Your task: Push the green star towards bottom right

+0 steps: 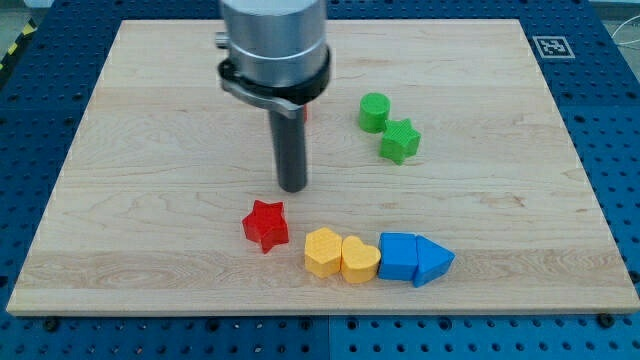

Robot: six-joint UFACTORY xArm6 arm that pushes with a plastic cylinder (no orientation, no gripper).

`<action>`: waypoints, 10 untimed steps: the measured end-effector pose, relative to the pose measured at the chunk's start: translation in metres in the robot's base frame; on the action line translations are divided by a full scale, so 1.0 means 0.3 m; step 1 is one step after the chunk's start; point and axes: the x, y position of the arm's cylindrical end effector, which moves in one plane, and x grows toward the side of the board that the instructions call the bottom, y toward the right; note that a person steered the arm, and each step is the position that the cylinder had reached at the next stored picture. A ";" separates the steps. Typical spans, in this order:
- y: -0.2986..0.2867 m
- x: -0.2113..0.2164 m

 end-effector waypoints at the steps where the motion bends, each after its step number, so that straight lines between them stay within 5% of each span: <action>1: 0.073 0.000; 6: 0.248 -0.237; 10: 0.781 0.057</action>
